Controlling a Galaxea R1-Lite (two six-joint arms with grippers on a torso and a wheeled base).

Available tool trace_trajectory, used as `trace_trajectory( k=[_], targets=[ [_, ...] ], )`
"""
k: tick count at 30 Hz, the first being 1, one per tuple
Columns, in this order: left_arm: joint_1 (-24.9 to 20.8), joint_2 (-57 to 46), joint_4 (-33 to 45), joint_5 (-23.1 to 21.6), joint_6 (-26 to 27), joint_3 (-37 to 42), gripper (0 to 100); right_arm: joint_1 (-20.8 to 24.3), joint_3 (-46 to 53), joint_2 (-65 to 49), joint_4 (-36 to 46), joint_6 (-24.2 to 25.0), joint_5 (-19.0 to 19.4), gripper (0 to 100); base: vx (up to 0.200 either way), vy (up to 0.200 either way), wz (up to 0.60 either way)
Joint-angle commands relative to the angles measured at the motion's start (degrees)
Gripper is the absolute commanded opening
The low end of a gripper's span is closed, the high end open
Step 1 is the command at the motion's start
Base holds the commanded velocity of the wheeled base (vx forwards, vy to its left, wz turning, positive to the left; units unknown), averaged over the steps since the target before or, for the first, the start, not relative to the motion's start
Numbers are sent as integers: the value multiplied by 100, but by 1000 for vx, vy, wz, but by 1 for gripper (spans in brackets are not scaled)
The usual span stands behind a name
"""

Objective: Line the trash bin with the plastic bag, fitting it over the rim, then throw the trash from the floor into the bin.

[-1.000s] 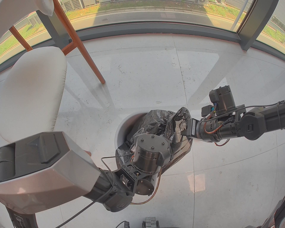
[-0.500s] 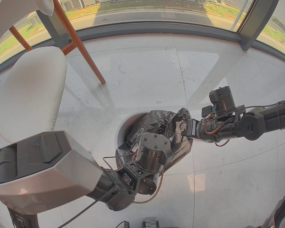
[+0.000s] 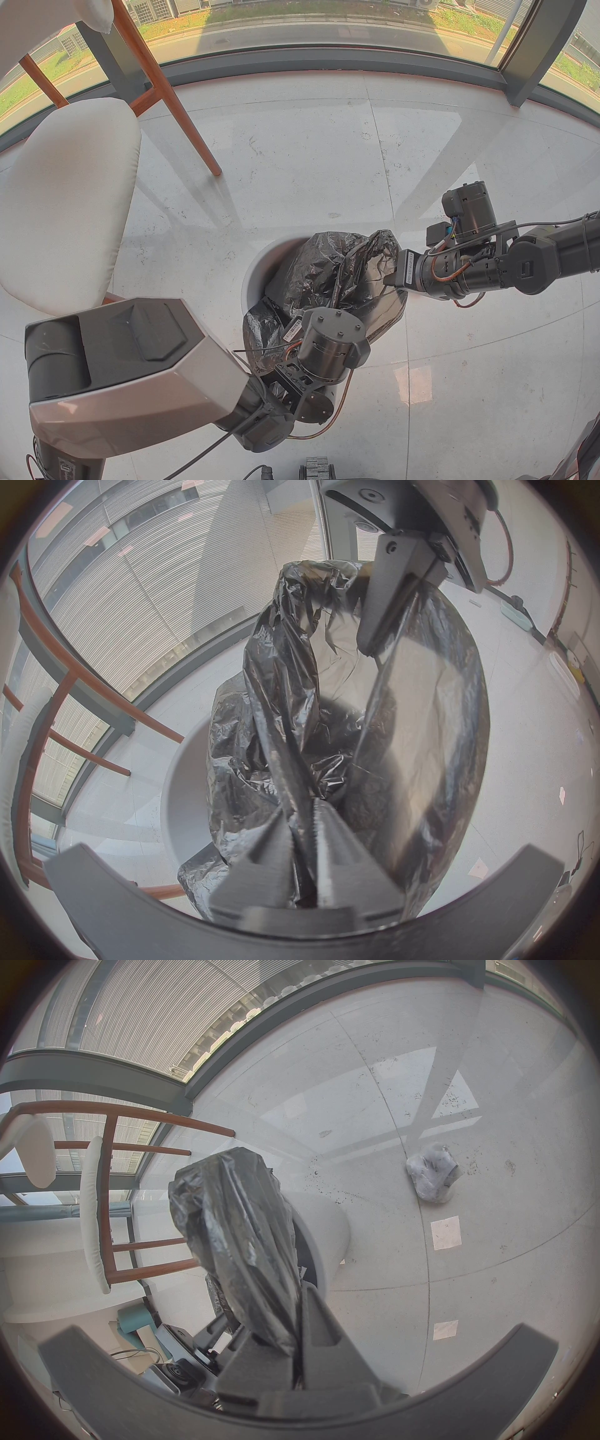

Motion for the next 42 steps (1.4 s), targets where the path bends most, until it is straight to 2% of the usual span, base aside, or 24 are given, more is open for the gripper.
trace_trajectory(
  k=[1,6,11,14,16,21,24,29,34,42],
  targets=[
    [-57,10,-4,2,-1,87,0,-40,0,6,-2,1,10,0,0,0,0],
    [22,-500,110,-42,78,61,0,-111,-27,-47,-2,-8,19,0,0,0,0],
    [347,-887,620,-191,96,-352,0,-75,158,-188,7,-148,19,0,0,0,0],
    [593,-1054,1209,-376,96,-976,0,-58,553,-249,-99,-579,37,0,0,0,0],
    [620,-1062,1402,-455,96,-1161,0,-67,668,-223,-292,-702,37,0,0,0,0],
    [760,-1098,1991,-727,166,-1705,0,-67,1054,-109,-1408,-1115,10,0,0,0,0],
    [910,-1212,2360,-1070,474,-1890,0,-84,1256,-82,-1927,-1361,19,0,0,0,0],
    [1270,-1265,2791,-1465,825,-2250,0,-93,1300,6,-2103,-1502,19,0,0,0,0],
    [1560,-1256,3221,-1738,843,-2716,0,-154,1274,155,-2226,-1651,19,0,0,0,0],
    [1613,-1238,3318,-1870,843,-2874,0,-462,1239,515,-3289,-1985,10,0,0,0,0]
  ],
)
